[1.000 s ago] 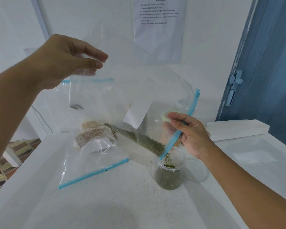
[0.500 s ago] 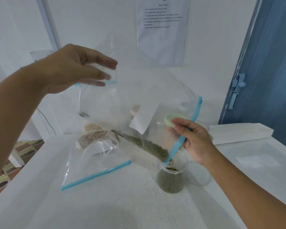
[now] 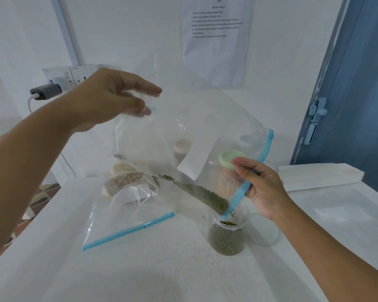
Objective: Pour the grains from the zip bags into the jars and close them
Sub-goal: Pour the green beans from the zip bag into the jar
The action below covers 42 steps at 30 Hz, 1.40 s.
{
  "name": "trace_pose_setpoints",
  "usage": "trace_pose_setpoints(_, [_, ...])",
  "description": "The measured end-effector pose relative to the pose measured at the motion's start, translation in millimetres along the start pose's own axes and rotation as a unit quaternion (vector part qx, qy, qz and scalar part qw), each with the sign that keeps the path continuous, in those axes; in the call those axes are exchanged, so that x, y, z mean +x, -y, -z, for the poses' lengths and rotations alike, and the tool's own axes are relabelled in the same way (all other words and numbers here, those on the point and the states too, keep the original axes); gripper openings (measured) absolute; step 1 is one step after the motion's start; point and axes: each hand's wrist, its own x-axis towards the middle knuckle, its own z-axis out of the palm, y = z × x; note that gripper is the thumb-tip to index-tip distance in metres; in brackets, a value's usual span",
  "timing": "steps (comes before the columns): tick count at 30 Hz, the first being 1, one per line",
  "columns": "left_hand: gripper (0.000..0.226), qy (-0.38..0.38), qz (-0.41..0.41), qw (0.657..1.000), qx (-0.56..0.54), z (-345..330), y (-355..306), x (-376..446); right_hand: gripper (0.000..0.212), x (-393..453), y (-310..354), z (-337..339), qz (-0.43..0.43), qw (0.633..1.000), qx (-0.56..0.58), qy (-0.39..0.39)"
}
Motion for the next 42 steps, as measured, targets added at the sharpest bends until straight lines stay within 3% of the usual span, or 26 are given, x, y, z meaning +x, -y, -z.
trace_pose_setpoints(7, [0.032,-0.067,-0.03,0.997,-0.036,-2,3,3,0.039,-1,1,-6,0.0,1.0,-0.003,0.005])
trace_pose_setpoints(14, [0.032,-0.069,-0.023,0.997,-0.041,1,4,1,0.026,-3,7,-6,-0.001,1.0,0.01,0.009])
trace_pose_setpoints(30, [0.032,-0.051,-0.02,0.996,-0.069,-2,1,-3,0.04,-9,6,-8,-0.016,1.0,0.016,0.022])
trace_pose_setpoints(35, [0.047,-0.034,-0.016,0.997,-0.066,-8,4,-3,0.043,-11,4,-6,-0.031,0.998,0.0,0.047])
trace_pose_setpoints(42, [0.051,-0.029,0.0,0.996,-0.08,-16,13,-6,0.029,-13,0,-13,-0.015,0.999,-0.019,0.031])
